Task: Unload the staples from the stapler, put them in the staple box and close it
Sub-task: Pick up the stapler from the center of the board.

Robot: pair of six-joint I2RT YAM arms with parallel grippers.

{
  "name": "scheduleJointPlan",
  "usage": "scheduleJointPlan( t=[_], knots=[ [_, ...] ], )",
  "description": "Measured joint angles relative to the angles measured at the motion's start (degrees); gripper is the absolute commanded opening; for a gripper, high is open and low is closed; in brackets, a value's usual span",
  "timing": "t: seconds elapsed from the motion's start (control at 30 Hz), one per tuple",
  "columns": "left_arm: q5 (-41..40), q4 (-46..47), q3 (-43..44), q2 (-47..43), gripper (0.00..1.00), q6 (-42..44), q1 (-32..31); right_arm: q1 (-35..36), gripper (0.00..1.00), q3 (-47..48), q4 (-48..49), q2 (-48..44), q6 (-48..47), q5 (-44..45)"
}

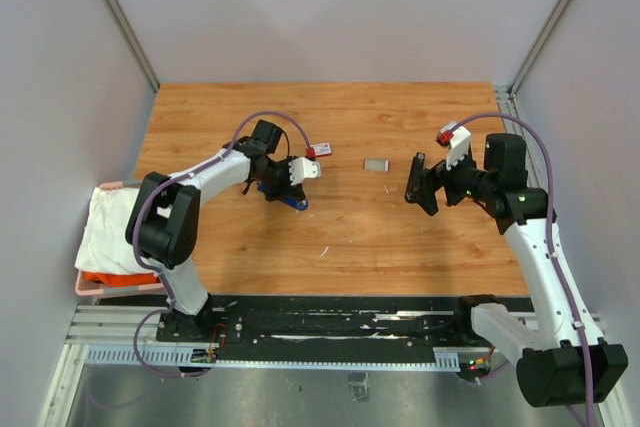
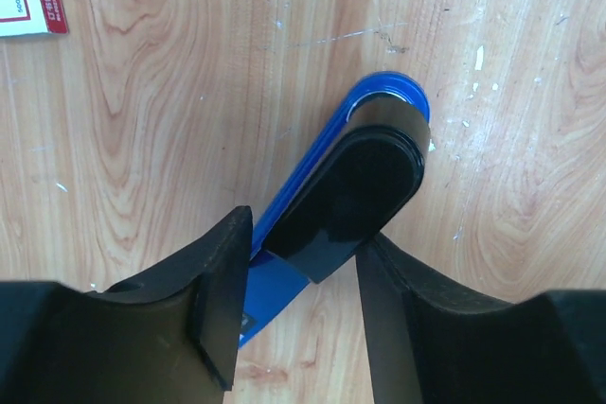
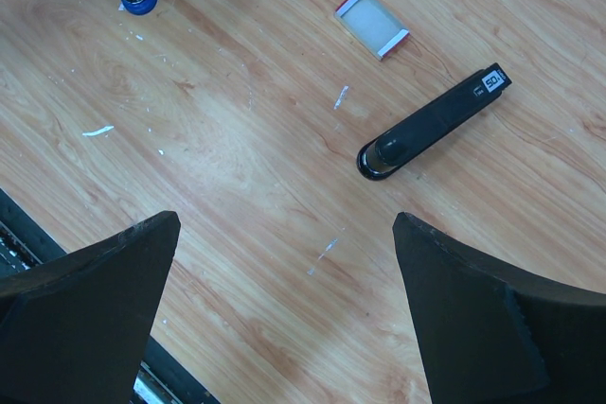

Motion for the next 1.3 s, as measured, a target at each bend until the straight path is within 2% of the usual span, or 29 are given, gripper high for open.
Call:
scheduleJointPlan(
  t=[0.1, 0.13, 0.27, 0.37, 0.47, 0.7, 1.03, 1.13, 1.3],
  knots=[
    [0.07, 0.35, 0.00, 0.00, 0.40, -0.26, 0.00, 0.00, 0.99, 0.00, 0.00, 0.11, 0.00, -0.07],
    [0.07, 0.44, 0.00, 0.00, 0.34, -0.52, 0.00, 0.00, 0.99, 0.00, -0.02, 0.35, 0.00, -0.07],
    [0.26, 0.44, 0.02, 0.00, 0.26, -1.11, 0.00, 0.00, 0.99, 0.00, 0.00, 0.66, 0.00, -0.13],
    [0.35, 0.42, 0.02, 0.00, 0.16, -1.77, -0.02, 0.00, 0.99, 0.00, 0.00, 1.01, 0.00, -0.24],
    [0.55, 0.42, 0.02, -0.02, 0.01, -2.51, 0.00, 0.00, 0.99, 0.00, 0.00, 1.05, 0.00, -0.42],
    [1.79, 0.02, -0.15, -1.57, 0.00, -5.73, 0.00, 0.02, 0.99, -0.04, 0.00, 0.90, -0.28, -2.56],
    [5.95, -2.73, -0.15, -12.31, 0.00, -10.01, 0.00, 3.67, 0.99, -0.76, 0.42, -0.26, -1.79, -8.87],
    [7.96, -4.57, 0.76, -14.01, 0.00, -11.34, 0.00, 6.80, 0.98, -0.74, 0.44, -0.22, -2.62, -9.92],
    [11.30, -7.43, 1.01, -16.61, 0.00, -13.40, 0.00, 18.64, 0.94, 1.84, -0.11, 2.47, -5.88, -8.68]
  ],
)
